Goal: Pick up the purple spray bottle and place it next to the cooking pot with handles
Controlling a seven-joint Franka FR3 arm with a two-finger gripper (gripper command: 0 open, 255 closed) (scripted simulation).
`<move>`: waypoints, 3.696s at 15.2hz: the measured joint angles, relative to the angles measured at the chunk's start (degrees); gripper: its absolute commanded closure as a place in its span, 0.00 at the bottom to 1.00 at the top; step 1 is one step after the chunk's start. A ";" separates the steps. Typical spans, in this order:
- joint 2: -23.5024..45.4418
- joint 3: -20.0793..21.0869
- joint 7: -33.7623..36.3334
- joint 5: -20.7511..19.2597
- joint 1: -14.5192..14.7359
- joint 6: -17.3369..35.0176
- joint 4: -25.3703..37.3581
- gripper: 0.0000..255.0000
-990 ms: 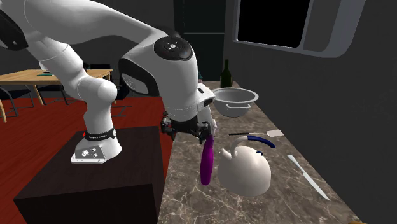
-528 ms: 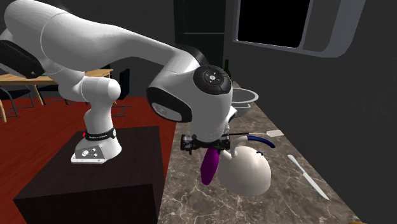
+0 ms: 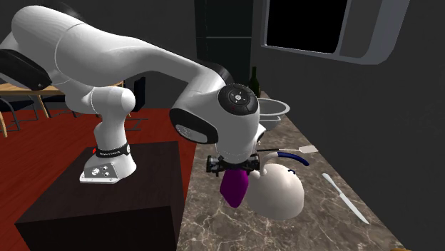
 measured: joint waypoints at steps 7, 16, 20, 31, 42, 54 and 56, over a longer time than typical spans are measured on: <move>-0.17 -0.73 0.01 -0.14 0.25 -1.13 -0.26 1.00; 0.01 -0.52 0.00 0.01 0.08 -1.39 -0.22 1.00; 1.24 1.00 0.14 1.09 -0.83 -3.31 0.57 1.00; 4.70 5.45 0.93 4.28 -3.17 -9.18 3.61 1.00; 7.23 8.68 1.94 6.84 -4.22 -15.76 8.71 1.00; 9.34 11.16 3.46 9.09 -4.22 -23.57 15.89 1.00; 9.64 11.48 3.76 9.41 -4.13 -24.80 17.09 1.00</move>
